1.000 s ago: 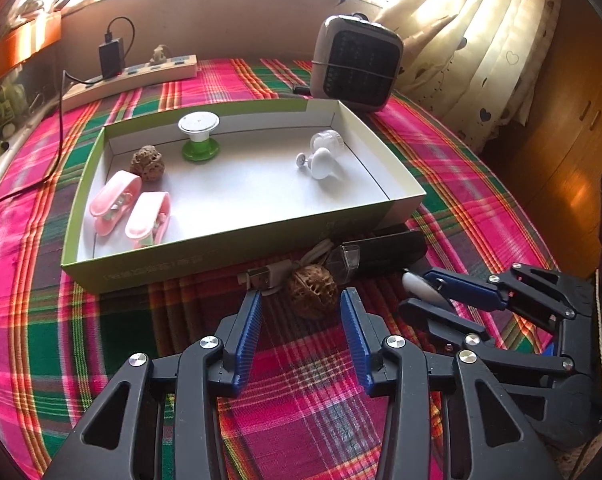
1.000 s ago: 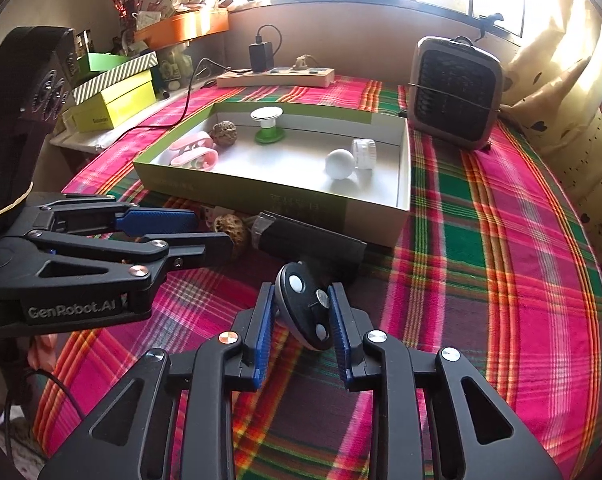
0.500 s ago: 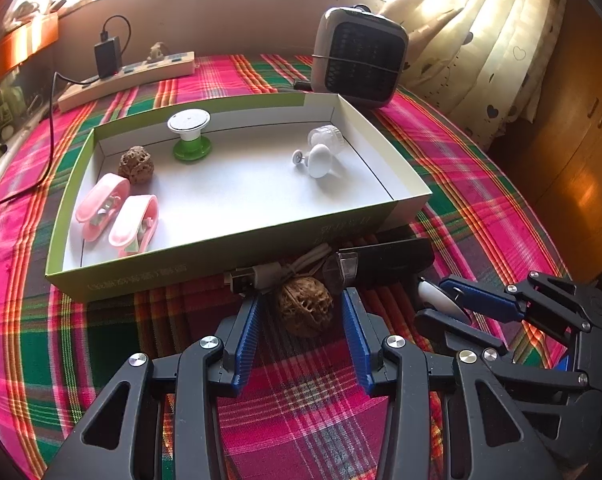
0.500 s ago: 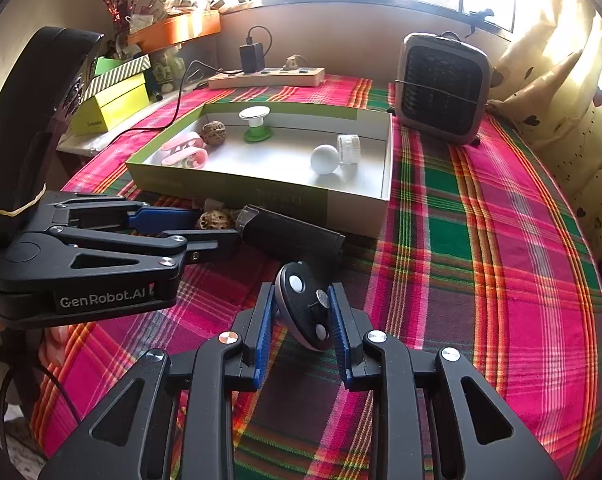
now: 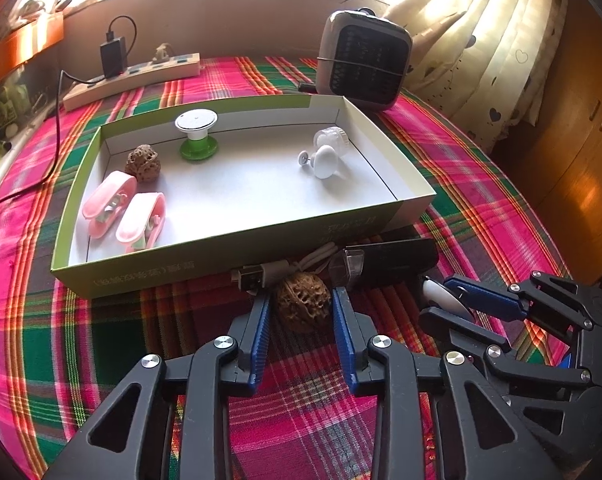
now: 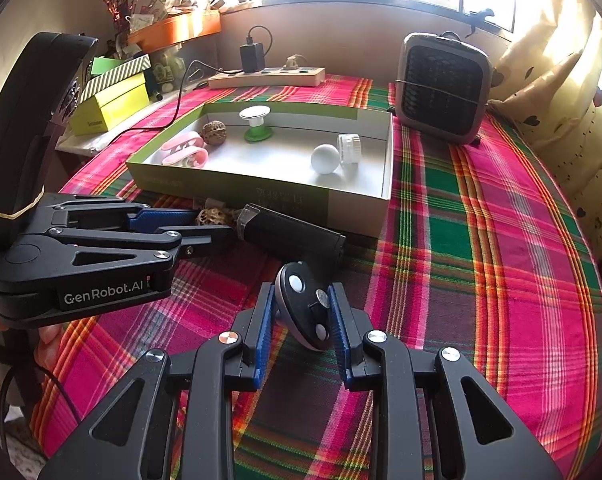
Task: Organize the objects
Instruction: 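Grasp the walnut on the table with the left gripper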
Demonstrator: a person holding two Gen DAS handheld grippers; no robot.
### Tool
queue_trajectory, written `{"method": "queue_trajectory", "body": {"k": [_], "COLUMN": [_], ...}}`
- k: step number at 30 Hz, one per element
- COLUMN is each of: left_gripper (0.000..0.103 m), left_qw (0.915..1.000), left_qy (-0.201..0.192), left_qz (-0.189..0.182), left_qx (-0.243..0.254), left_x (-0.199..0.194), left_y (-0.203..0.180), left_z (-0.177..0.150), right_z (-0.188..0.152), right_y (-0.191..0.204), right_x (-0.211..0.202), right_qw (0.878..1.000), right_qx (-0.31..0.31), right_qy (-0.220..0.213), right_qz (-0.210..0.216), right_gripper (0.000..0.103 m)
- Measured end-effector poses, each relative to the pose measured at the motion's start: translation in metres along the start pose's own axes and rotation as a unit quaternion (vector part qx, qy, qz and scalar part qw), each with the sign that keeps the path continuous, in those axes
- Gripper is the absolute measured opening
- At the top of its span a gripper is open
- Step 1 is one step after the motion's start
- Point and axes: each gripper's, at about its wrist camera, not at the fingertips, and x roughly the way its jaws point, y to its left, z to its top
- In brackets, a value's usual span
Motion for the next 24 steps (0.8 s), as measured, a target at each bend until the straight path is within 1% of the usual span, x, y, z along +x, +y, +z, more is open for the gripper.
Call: {"method": "queue_trajectory", "body": {"k": [15,21,24], "left_gripper": [0.028,0.028,0.028], "left_qw": [1.0000,0.9997,0.9996], "left_qy": [-0.004,-0.015,-0.021], "left_qz": [0.009,0.017,0.014], "left_qx": [0.001,0.010,0.009], "left_x": [-0.003,-0.009,-0.013], "left_y": [0.001,-0.001,-0.001], "left_z": [-0.004,-0.006,-0.007], "right_z": [0.000,0.000,0.001], "right_y": [0.000,0.001,0.000], "right_x": [0.000,0.000,-0.002], "right_qw": [1.000,1.000,1.000], "right_qx": [-0.001,-0.004,-0.002], "right_qy": [0.000,0.000,-0.004], "right_qz": [-0.001,0.000,0.001], "right_gripper": [0.028,0.028,0.028]}}
